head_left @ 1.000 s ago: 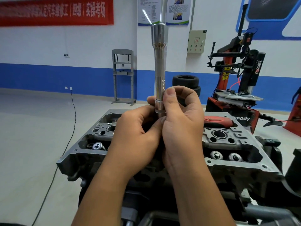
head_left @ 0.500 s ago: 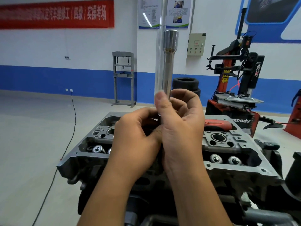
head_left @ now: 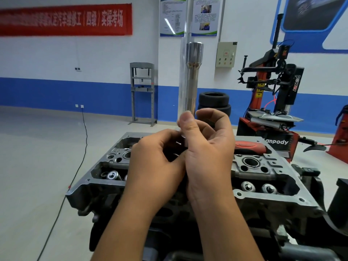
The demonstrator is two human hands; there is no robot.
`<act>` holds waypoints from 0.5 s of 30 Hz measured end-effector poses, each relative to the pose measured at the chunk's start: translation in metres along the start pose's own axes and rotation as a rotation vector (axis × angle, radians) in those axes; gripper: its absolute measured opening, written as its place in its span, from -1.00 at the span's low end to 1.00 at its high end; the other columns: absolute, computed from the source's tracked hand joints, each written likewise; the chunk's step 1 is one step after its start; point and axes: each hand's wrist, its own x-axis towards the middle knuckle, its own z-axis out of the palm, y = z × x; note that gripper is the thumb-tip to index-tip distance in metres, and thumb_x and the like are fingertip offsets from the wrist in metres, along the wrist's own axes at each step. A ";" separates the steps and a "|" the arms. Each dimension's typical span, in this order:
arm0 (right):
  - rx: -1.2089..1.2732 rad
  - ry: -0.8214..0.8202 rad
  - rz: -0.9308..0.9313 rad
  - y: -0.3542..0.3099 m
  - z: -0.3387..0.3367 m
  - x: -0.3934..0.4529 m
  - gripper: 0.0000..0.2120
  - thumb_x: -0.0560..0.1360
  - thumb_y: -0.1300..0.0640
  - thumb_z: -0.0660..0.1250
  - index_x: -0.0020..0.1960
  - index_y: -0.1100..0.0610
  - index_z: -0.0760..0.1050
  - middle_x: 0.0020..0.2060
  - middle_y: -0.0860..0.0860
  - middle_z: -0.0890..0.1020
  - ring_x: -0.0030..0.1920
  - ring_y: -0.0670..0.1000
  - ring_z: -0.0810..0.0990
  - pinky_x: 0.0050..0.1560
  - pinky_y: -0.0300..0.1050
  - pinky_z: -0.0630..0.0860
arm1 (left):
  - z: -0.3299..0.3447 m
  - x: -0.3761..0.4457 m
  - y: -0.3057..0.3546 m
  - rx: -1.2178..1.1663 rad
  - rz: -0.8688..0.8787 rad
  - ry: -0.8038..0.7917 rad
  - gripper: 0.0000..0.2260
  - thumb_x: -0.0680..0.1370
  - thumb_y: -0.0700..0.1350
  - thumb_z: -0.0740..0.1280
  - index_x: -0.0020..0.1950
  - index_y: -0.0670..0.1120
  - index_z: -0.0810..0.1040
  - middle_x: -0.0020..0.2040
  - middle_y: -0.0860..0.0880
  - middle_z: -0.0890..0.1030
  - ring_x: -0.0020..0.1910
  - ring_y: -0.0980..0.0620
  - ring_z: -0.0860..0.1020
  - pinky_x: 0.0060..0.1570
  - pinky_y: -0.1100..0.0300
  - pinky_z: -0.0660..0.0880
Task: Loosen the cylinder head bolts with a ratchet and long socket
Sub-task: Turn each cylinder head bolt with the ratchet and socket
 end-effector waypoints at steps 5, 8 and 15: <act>0.016 -0.069 0.043 0.002 0.002 -0.001 -0.93 0.65 0.13 0.36 0.08 0.03 0.47 -0.21 0.02 0.74 -0.13 -0.04 0.74 -0.07 -0.10 0.66 | -0.004 0.000 0.004 -0.088 -0.019 -0.069 -0.70 0.53 -0.33 0.47 0.08 0.08 0.70 -0.09 0.15 0.76 -0.08 0.18 0.73 -0.10 0.24 0.66; 0.036 -0.011 0.027 0.000 0.001 0.000 -0.81 0.57 0.15 0.47 0.09 0.06 0.49 -0.22 -0.03 0.71 -0.18 -0.06 0.71 -0.12 -0.10 0.66 | 0.002 0.001 0.002 -0.016 -0.073 0.094 -0.81 0.40 -0.18 0.56 -0.08 0.06 0.69 -0.21 0.15 0.74 -0.21 0.17 0.71 -0.22 0.26 0.65; 0.019 0.027 -0.005 0.002 0.001 0.001 -0.91 0.63 0.17 0.38 0.00 0.06 0.47 -0.33 0.00 0.67 -0.27 -0.04 0.69 -0.19 -0.18 0.61 | -0.009 0.001 0.000 -0.204 -0.047 -0.194 -0.69 0.63 -0.31 0.39 0.22 0.06 0.69 0.06 0.11 0.77 0.11 0.12 0.72 0.11 0.12 0.66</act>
